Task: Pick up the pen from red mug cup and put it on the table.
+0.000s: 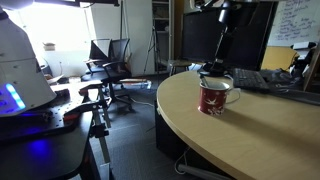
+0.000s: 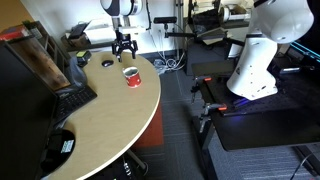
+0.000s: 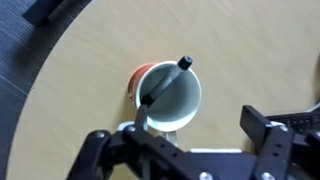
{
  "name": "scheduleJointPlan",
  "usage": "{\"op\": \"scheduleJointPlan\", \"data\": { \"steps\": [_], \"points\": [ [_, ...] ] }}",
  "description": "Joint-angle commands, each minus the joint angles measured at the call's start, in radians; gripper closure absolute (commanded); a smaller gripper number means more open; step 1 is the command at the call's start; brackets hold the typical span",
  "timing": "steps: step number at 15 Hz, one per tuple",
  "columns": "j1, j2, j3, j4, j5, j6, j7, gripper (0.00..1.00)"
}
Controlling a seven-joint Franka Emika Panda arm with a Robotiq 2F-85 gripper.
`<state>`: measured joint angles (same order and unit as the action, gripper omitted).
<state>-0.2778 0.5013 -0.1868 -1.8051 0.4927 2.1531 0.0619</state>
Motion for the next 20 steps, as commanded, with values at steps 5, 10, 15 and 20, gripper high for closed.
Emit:
{"op": "scheduleJointPlan", "data": {
  "steps": [5,10,15,20],
  "points": [
    [-0.021,0.100,0.013,0.079,-0.018,-0.065,0.102,0.25],
    [-0.020,0.146,0.009,0.138,-0.033,-0.092,0.123,0.46],
    [-0.033,0.207,0.024,0.220,-0.026,-0.225,0.124,0.39],
    [-0.052,0.279,0.031,0.299,-0.012,-0.288,0.130,0.51]
  ]
}}
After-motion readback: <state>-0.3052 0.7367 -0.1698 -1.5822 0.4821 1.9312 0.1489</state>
